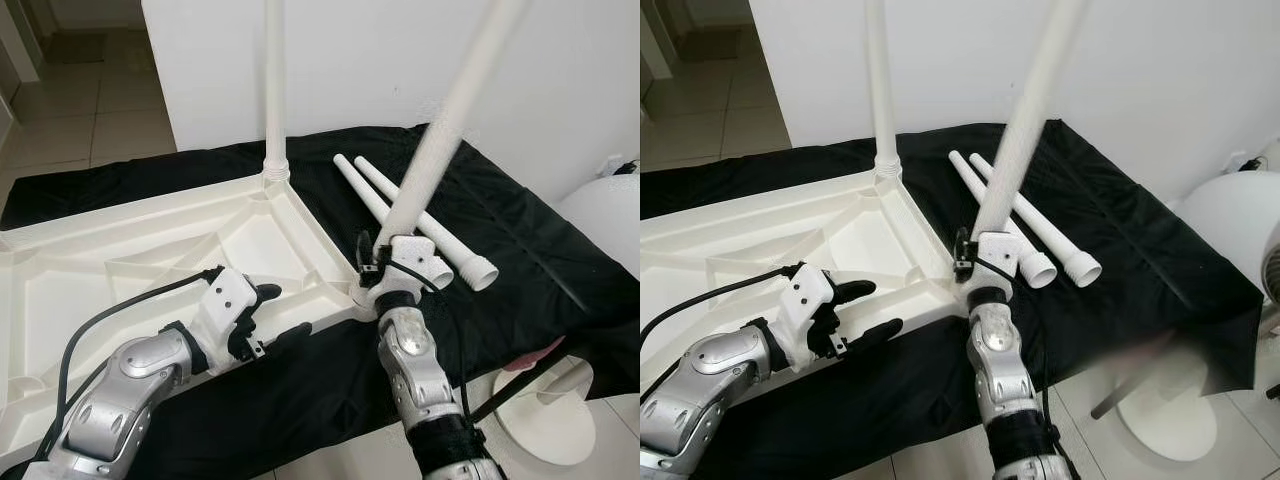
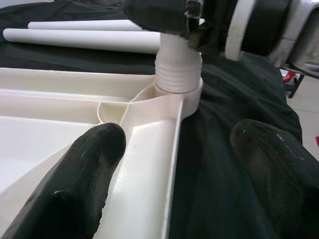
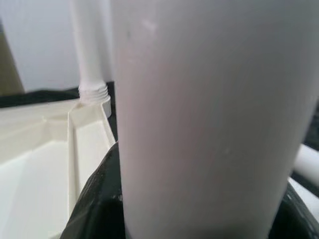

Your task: Building children table

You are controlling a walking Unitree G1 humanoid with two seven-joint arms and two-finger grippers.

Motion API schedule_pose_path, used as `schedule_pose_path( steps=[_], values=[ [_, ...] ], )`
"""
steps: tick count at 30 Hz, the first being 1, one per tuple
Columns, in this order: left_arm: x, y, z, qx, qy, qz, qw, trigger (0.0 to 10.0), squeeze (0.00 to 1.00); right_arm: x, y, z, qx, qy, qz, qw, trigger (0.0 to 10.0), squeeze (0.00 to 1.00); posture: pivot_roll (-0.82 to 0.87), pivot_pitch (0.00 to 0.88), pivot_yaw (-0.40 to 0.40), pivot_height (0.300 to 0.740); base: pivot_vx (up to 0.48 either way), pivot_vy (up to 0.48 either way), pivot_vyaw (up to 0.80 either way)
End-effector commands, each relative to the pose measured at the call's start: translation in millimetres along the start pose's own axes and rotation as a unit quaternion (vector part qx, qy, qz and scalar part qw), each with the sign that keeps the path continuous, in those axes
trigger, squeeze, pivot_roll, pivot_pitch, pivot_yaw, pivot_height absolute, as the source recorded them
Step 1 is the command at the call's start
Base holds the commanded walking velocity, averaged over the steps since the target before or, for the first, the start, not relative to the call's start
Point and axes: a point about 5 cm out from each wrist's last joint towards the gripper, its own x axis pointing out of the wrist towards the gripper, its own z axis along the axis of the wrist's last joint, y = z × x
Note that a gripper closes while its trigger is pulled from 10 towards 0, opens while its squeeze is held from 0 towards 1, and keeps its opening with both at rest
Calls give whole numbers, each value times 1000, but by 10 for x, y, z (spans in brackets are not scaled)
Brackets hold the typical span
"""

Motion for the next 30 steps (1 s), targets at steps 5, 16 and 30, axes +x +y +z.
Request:
schedule_pose_path(
  steps=[5, 16, 30],
  values=[
    [16, 16, -4, 2, 1, 2, 1000, 10000, 0, 5, -8, -136, -30, 39, 9, 999, 10000, 0, 3, 3, -26, 740, 0, 0, 0],
    [3, 18, -5, 3, 1, 4, 1000, 10000, 0, -22, -34, -191, -6, 55, -14, 998, 10000, 0, 6, 6, -24, 740, 0, 0, 0],
    [-7, 17, -6, 2, 3, 2, 1000, 10000, 0, 35, -170, -197, -6, 65, -118, 991, 10000, 0, 10, 9, -15, 740, 0, 0, 0]
  ],
)
